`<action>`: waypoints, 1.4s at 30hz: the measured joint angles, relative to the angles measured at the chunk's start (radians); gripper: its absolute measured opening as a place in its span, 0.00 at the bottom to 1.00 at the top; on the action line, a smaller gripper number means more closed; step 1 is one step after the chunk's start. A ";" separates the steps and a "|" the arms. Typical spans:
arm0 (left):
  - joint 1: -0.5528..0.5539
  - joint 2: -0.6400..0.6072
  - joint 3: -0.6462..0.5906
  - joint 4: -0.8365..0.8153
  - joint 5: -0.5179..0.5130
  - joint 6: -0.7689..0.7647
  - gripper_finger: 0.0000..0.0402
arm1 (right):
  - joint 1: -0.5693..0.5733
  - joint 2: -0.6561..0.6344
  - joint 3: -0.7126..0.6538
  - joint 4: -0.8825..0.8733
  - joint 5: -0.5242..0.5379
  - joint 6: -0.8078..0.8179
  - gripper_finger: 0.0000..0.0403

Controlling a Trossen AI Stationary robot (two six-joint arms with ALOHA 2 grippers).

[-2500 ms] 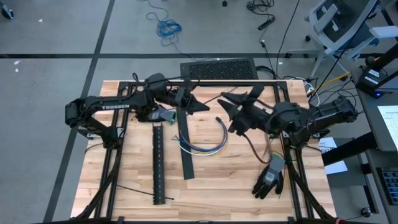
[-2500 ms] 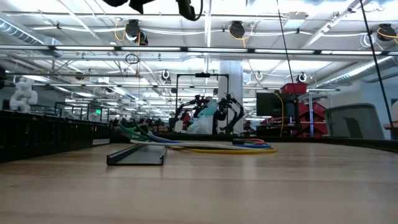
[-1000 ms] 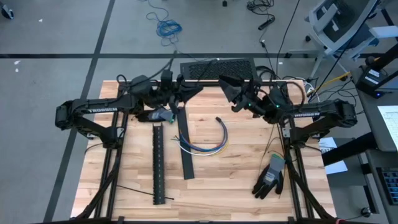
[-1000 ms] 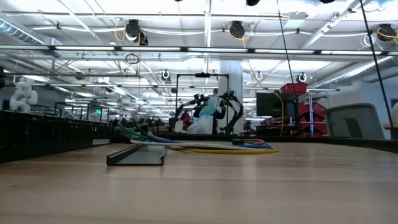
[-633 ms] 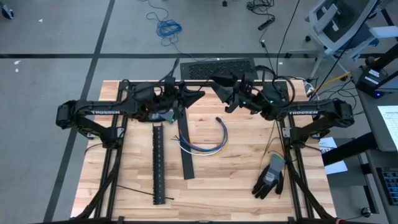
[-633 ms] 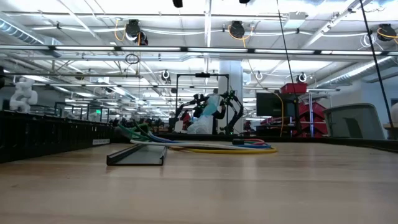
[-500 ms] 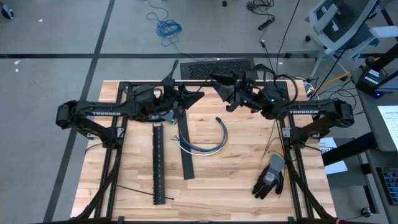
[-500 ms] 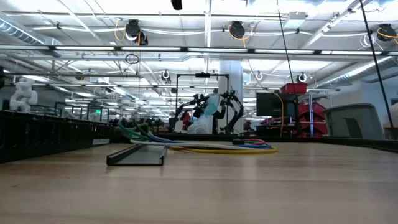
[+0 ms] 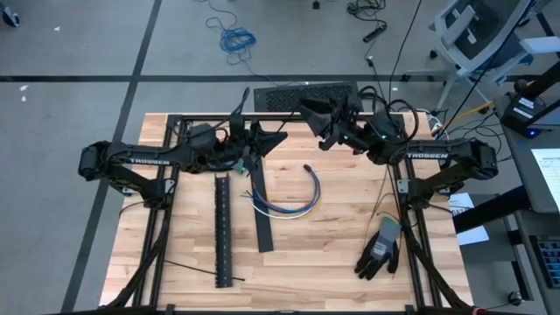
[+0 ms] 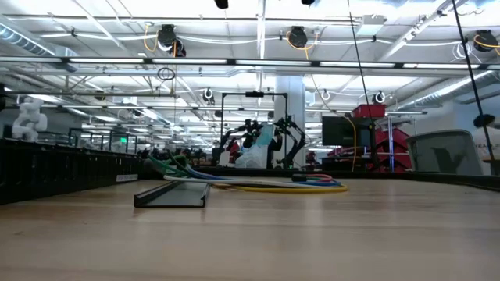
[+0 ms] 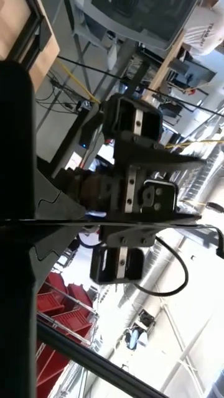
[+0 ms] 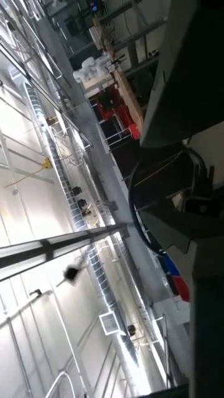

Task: Ziptie cables
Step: Wrap the cable wires with a black zip tie

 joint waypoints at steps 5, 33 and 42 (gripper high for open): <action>-0.001 0.014 0.000 -0.003 -0.008 -0.001 0.00 | 0.001 0.000 0.000 0.021 0.000 0.001 0.41; 0.004 0.085 0.000 0.180 -0.030 -0.019 0.00 | -0.003 -0.016 0.000 0.007 -0.056 0.021 0.41; 0.001 0.094 0.001 0.175 -0.037 -0.029 0.00 | 0.001 -0.016 0.000 0.009 -0.053 0.023 0.41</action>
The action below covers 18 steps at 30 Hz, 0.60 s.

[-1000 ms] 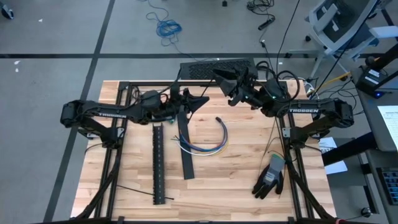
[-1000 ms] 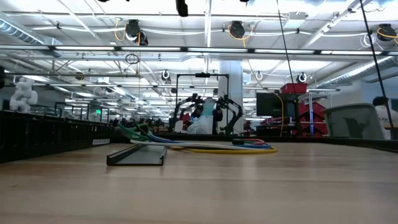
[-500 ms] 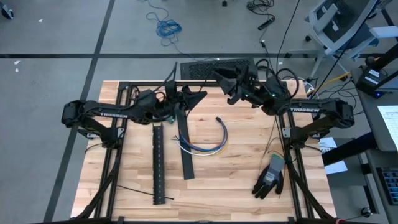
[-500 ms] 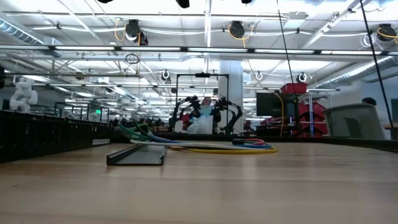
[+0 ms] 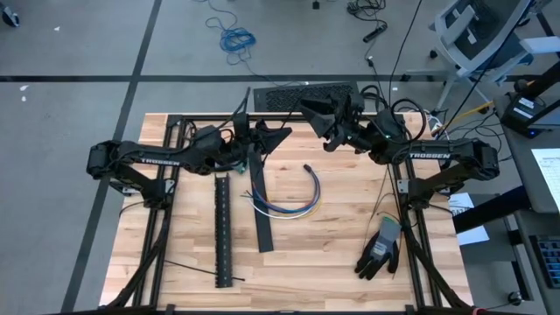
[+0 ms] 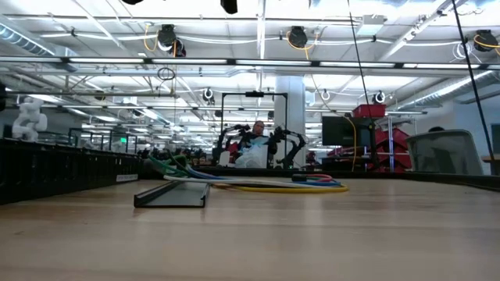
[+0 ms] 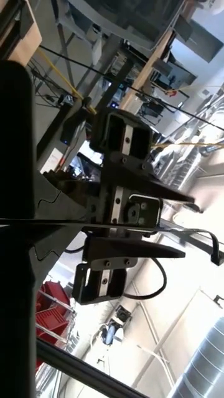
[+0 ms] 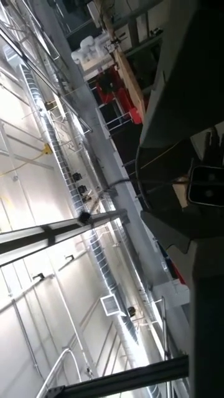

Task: Ziptie cables
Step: Wrap the cable wires with a black zip tie

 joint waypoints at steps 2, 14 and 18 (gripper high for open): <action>-0.008 0.004 0.000 -0.009 0.000 -0.022 0.00 | 0.000 0.000 0.000 0.000 0.000 0.000 0.41; -0.024 0.054 0.001 0.051 -0.018 -0.044 0.00 | 0.000 0.000 0.000 0.001 0.005 0.000 0.41; -0.017 0.054 0.003 0.113 -0.018 -0.042 0.00 | 0.000 0.000 0.000 -0.003 0.005 -0.002 0.41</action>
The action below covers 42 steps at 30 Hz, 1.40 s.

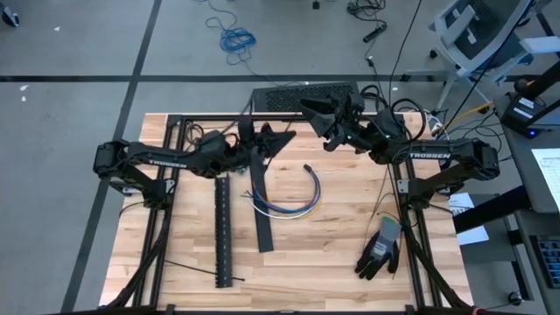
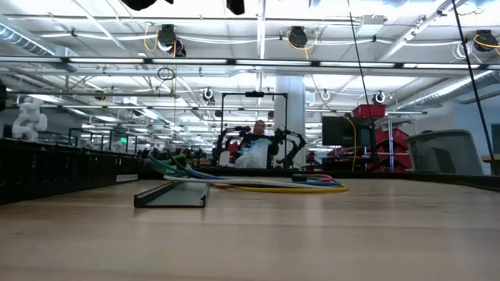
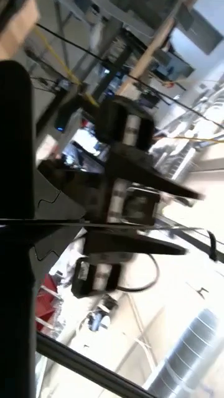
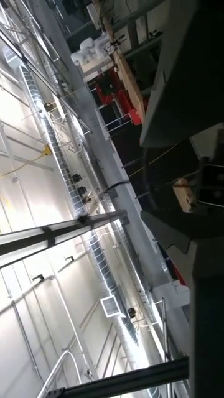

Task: Ziptie cables
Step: Wrap the cable wires with a black zip tie

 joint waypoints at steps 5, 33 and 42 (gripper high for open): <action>-0.004 -0.001 0.006 -0.015 0.001 0.000 0.00 | 0.000 0.000 0.000 0.001 0.000 0.002 0.41; -0.029 0.000 0.006 -0.030 -0.018 -0.001 0.00 | 0.001 0.000 0.000 0.005 -0.004 -0.008 0.22; -0.029 0.000 0.006 -0.028 -0.019 0.002 0.00 | 0.001 0.000 0.000 0.007 -0.013 -0.054 0.00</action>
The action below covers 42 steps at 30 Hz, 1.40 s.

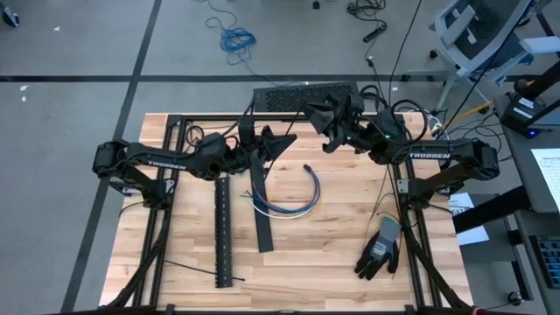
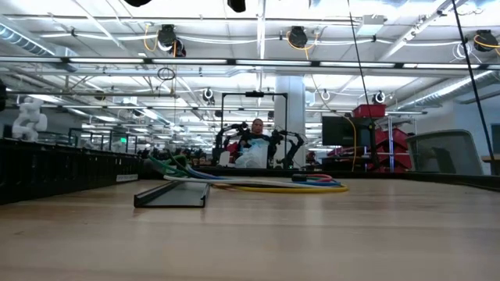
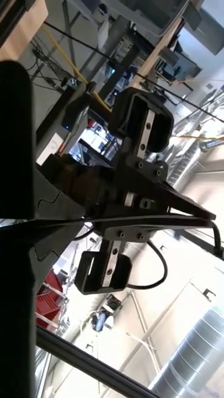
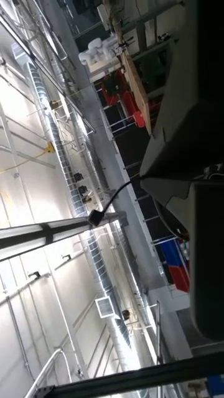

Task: Ziptie cables
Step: Wrap the cable wires with a black zip tie

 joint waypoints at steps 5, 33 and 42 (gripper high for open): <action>0.000 0.000 0.000 0.009 0.000 0.071 0.02 | 0.002 0.000 0.000 0.002 -0.047 -0.021 0.00; 0.054 -0.449 0.091 -0.990 -0.118 1.037 0.45 | -0.006 -0.076 0.001 -0.255 -0.353 0.124 0.00; -0.034 -0.341 0.090 -1.299 -0.132 1.191 0.45 | -0.006 -0.016 0.000 -0.457 -0.206 0.461 0.00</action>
